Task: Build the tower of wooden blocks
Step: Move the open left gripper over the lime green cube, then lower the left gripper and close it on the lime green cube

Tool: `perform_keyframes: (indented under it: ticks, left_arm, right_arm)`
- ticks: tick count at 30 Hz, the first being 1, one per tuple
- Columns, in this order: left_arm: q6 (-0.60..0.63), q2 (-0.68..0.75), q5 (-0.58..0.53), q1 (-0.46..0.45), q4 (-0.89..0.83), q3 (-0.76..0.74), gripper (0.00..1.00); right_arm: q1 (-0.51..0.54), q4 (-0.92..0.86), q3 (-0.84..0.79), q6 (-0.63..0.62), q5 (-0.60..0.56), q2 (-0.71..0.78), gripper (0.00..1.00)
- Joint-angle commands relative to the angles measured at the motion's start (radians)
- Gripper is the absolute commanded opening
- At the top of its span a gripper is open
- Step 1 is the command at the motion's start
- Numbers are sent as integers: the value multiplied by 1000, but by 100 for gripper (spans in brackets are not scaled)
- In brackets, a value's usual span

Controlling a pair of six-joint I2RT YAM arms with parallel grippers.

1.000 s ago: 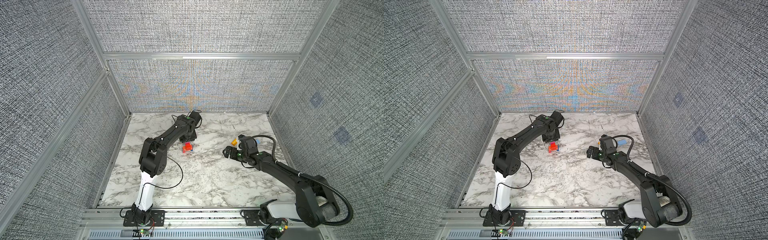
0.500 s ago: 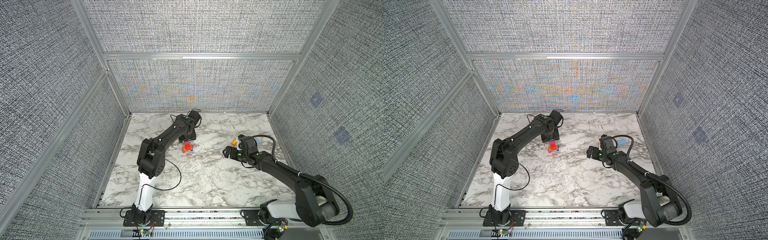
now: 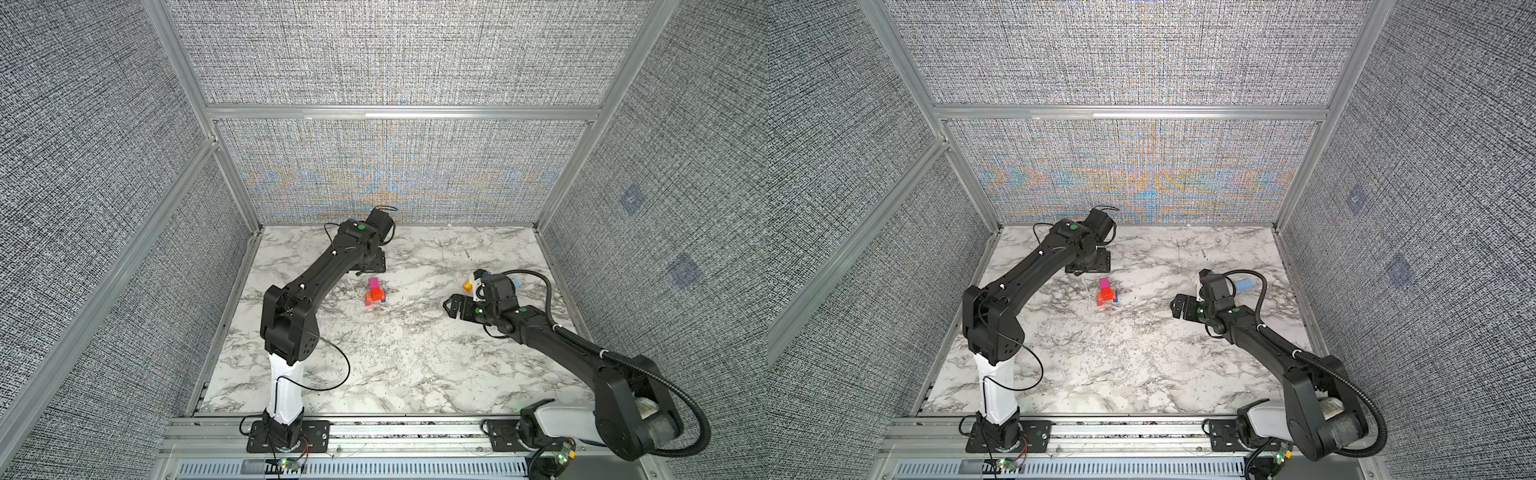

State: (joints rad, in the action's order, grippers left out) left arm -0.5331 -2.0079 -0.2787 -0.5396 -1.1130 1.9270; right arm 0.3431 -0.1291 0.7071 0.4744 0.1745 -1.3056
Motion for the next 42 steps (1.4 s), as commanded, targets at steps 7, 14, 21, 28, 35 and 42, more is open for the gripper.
perform_keyframes:
  ticks: [7,14,21,28,35,42]
  left_arm:
    - [62,-79,99,149,77,21,85]
    - [22,-280,164,196,65,216,78]
    - [39,-460,223,218,37,415,77]
    - [48,-520,279,227,125,407,74]
    - [48,-544,320,233,195,380,69]
    - [44,-555,342,236,226,385,52]
  right_arm:
    - [0,43,-1,-40,10,11,99]
    - [2,36,17,-50,5,-30,99]
    - [2,22,35,-57,-7,-53,99]
    - [7,21,46,-57,-1,-72,99]
    - [13,17,52,-62,5,-87,99]
    - [13,14,54,-65,6,-84,99]
